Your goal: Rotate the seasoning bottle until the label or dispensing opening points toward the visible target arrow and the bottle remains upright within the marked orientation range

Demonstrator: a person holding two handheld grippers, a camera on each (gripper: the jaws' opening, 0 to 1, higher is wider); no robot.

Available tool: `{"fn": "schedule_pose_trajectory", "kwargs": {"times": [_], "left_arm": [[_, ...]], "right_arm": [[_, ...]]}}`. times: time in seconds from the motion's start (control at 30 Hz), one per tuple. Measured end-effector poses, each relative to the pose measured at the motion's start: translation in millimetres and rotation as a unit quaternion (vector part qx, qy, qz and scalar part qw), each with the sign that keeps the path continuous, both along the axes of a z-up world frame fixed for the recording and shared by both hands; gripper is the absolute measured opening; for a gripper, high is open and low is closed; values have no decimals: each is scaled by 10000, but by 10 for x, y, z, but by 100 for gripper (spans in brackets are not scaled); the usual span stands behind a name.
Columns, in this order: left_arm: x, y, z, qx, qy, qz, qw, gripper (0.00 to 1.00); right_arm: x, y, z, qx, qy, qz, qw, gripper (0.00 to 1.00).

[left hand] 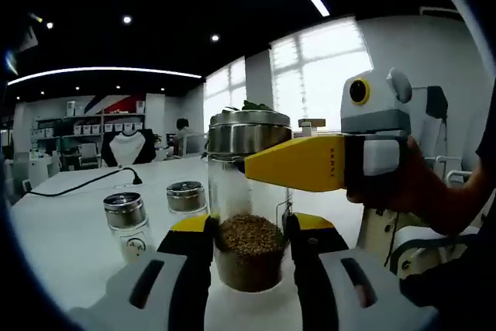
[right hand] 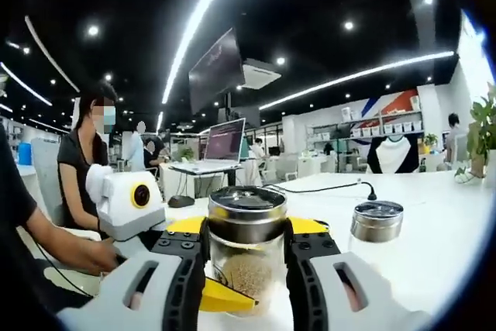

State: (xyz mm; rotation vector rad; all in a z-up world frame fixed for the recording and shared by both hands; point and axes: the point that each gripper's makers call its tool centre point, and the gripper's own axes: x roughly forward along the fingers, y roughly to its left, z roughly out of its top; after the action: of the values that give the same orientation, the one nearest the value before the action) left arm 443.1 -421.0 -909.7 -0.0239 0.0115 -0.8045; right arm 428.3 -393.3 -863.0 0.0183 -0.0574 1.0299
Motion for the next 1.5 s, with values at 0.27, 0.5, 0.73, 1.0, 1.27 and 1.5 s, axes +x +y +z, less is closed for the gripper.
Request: {"fn": "schedule_pose_trajectory", "kwargs": {"times": [0.27, 0.5, 0.73, 1.0, 1.27, 1.5], "left_arm": [[19, 33, -55, 75, 29, -68, 9999, 41], [-25, -2, -77, 197, -8, -304, 9993, 42], [-23, -37, 14, 207, -310, -474, 9982, 42], [8, 201, 203, -137, -485, -311, 9982, 58], [144, 496, 326, -154, -615, 208, 9978, 76], [249, 618, 251, -42, -439, 441, 9981, 94]], "right_arm": [[48, 24, -59, -62, 104, 10, 9999, 37], [40, 38, -101, -144, 196, 86, 9997, 39], [45, -29, 2, -72, 99, 3, 9999, 38], [185, -310, 134, 44, 35, -321, 9995, 38], [336, -686, 275, 171, -65, -715, 9973, 38], [459, -909, 298, 161, -117, -1009, 9947, 38]]}}
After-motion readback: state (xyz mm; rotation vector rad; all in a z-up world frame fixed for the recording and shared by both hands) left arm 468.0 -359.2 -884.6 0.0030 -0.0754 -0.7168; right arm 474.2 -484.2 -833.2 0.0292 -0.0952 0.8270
